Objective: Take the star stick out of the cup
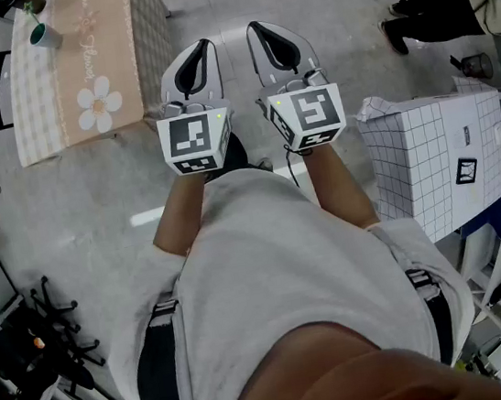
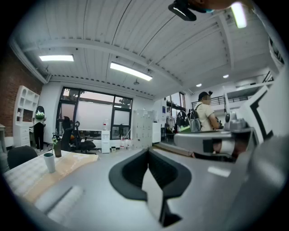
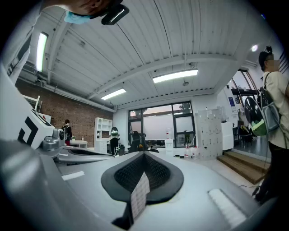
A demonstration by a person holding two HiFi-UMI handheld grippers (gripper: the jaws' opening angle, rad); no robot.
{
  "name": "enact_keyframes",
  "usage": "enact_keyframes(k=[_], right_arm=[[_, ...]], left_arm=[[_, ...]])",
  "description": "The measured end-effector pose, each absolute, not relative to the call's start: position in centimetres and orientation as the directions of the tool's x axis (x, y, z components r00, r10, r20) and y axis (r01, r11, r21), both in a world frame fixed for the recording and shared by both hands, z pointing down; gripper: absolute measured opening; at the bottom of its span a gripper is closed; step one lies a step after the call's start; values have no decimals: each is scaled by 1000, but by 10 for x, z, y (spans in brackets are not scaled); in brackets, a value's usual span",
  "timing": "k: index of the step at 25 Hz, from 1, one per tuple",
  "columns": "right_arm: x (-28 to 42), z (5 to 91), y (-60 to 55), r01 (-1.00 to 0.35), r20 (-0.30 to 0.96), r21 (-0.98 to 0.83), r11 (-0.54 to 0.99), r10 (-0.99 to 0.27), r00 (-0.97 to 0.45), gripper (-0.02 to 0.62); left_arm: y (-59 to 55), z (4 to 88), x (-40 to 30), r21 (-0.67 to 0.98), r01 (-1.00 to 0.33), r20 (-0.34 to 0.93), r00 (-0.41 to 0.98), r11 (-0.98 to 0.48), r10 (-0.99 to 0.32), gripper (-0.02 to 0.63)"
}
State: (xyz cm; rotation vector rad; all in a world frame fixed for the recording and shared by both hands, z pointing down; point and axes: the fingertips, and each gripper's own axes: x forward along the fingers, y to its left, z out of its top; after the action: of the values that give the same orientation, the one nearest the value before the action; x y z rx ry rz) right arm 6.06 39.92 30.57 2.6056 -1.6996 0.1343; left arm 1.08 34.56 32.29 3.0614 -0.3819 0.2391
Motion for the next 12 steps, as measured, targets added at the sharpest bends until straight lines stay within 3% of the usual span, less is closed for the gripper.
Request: enact_keyframes(k=[12], right_arm=[[81, 333, 243, -969, 120, -49, -244, -964, 236, -2]], left_arm=[[206, 351, 30, 56, -379, 197, 911, -924, -362, 3]])
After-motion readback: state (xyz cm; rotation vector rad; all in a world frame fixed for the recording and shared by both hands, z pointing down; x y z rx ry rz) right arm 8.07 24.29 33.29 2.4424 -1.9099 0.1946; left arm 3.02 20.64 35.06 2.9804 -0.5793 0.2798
